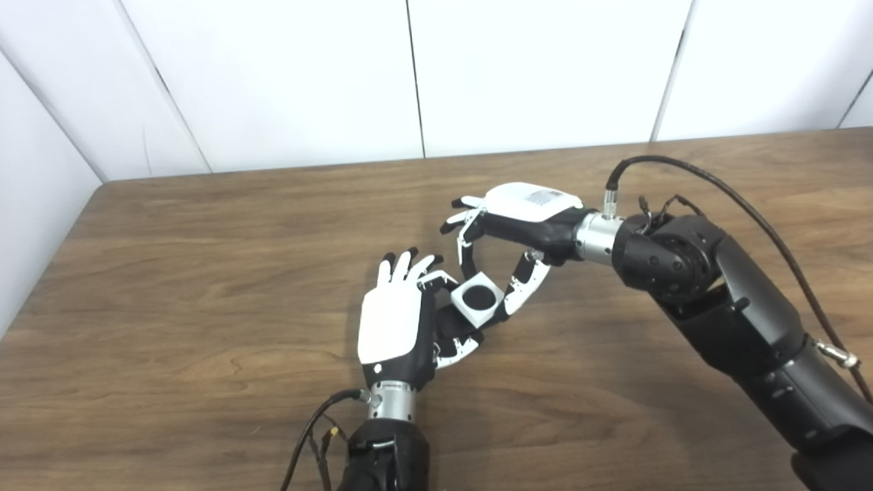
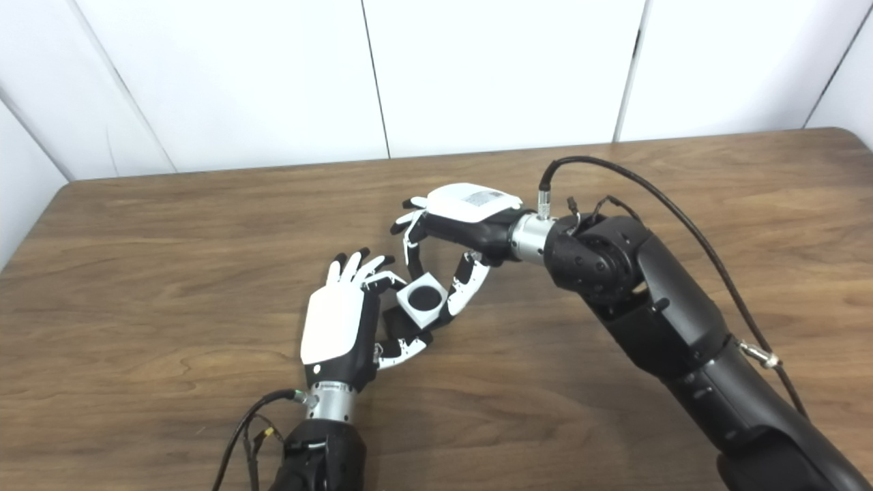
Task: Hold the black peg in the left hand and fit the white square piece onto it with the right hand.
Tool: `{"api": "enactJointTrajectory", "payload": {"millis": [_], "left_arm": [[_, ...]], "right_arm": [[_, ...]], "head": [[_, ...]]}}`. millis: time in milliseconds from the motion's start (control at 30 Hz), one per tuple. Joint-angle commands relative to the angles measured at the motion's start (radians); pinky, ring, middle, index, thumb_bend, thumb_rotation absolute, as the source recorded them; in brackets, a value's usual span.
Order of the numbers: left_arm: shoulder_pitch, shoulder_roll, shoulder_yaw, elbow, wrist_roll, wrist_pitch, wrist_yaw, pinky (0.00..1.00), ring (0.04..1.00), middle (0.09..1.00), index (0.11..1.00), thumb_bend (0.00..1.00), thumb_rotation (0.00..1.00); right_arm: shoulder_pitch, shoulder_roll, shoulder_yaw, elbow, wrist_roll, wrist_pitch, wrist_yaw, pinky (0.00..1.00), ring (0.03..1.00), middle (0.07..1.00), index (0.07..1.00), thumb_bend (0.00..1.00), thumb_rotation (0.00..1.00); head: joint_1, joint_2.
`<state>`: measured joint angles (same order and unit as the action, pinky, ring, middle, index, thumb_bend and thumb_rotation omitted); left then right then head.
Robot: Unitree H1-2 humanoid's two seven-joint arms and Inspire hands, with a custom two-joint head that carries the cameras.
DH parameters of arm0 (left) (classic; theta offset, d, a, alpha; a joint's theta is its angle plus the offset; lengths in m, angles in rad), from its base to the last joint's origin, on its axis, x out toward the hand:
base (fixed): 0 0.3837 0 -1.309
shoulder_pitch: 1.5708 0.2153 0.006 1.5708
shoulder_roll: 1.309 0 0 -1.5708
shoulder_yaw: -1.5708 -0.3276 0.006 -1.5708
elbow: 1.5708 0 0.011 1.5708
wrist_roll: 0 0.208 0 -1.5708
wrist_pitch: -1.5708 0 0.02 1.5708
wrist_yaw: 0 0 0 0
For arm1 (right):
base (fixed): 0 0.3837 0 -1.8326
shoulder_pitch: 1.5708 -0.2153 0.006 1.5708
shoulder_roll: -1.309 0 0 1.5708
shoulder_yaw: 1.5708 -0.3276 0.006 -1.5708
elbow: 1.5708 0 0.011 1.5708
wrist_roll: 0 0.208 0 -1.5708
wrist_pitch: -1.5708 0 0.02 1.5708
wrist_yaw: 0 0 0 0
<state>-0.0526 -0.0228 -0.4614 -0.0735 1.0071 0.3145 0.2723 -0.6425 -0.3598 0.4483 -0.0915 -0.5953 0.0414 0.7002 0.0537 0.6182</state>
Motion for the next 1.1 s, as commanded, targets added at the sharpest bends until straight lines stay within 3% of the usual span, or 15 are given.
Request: {"api": "enactJointTrajectory", "payload": {"millis": [0,767,833,900,1067], "left_arm": [[0.004,-0.063,-0.029,0.038,0.022,0.014,0.017,1.00,0.957,0.853,0.490,0.51,0.09],[0.003,-0.059,-0.030,0.019,0.005,0.018,0.012,1.00,0.956,0.853,0.490,0.51,0.09],[0.004,-0.057,-0.030,0.016,0.005,0.020,0.008,1.00,0.958,0.853,0.490,0.51,0.09],[0.006,-0.055,-0.030,0.014,0.003,0.016,0.010,1.00,0.944,0.844,0.490,0.51,0.09],[0.005,-0.053,-0.033,0.010,0.014,0.026,0.001,1.00,0.888,0.808,0.491,0.51,0.10]], "right_arm": [[-0.033,0.002,-0.008,-0.016,0.007,-0.026,-0.024,0.97,1.000,0.895,0.489,0.52,0.14],[-0.015,-0.003,0.008,0.006,-0.030,-0.045,-0.045,0.93,0.990,0.891,0.494,0.52,0.14],[-0.014,-0.005,0.009,0.009,-0.031,-0.042,-0.044,0.93,0.988,0.890,0.622,0.87,0.16],[-0.012,-0.006,0.009,0.011,-0.031,-0.039,-0.043,0.93,0.988,0.890,0.646,0.94,0.17],[-0.009,-0.008,0.006,0.018,-0.030,-0.037,-0.042,0.93,0.989,0.887,0.642,0.97,0.19]], "head": [[0.001,0.002],[0.009,0.003],[0.009,0.003],[0.009,0.004],[0.010,0.006]]}}
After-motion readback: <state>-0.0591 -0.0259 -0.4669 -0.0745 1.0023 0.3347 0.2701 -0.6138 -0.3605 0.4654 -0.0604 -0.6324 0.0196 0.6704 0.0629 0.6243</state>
